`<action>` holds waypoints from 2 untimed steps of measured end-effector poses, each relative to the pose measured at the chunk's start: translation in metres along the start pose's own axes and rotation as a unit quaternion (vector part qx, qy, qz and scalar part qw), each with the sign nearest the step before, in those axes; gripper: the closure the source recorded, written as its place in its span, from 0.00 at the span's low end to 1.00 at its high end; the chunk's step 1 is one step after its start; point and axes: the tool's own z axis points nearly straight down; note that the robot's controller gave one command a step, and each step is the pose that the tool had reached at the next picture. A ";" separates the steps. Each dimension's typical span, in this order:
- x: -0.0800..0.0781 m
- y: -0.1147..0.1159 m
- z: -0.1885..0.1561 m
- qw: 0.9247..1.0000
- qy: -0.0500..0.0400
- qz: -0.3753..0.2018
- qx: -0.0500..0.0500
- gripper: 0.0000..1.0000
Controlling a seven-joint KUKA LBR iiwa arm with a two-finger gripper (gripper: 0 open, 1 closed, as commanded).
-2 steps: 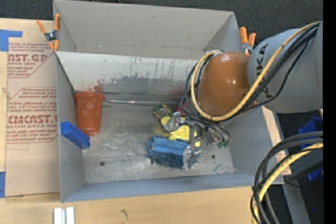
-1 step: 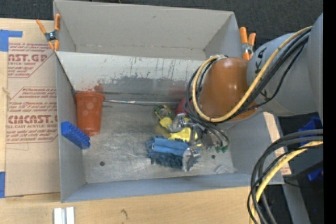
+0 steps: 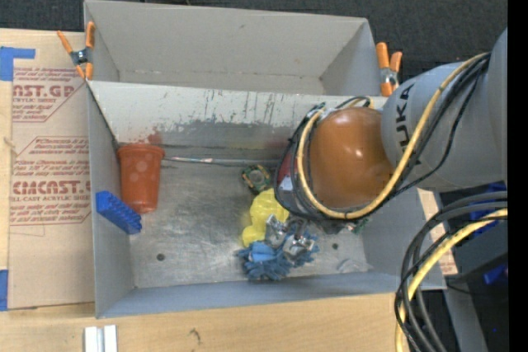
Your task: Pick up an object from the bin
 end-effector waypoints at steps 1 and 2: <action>0.000 0.000 0.000 1.000 0.000 0.000 0.000 1.00; 0.012 0.002 -0.133 1.000 -0.001 0.030 -0.002 1.00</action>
Offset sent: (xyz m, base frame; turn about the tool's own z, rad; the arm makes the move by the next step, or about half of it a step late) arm -0.0102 -0.0085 0.1328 0.0585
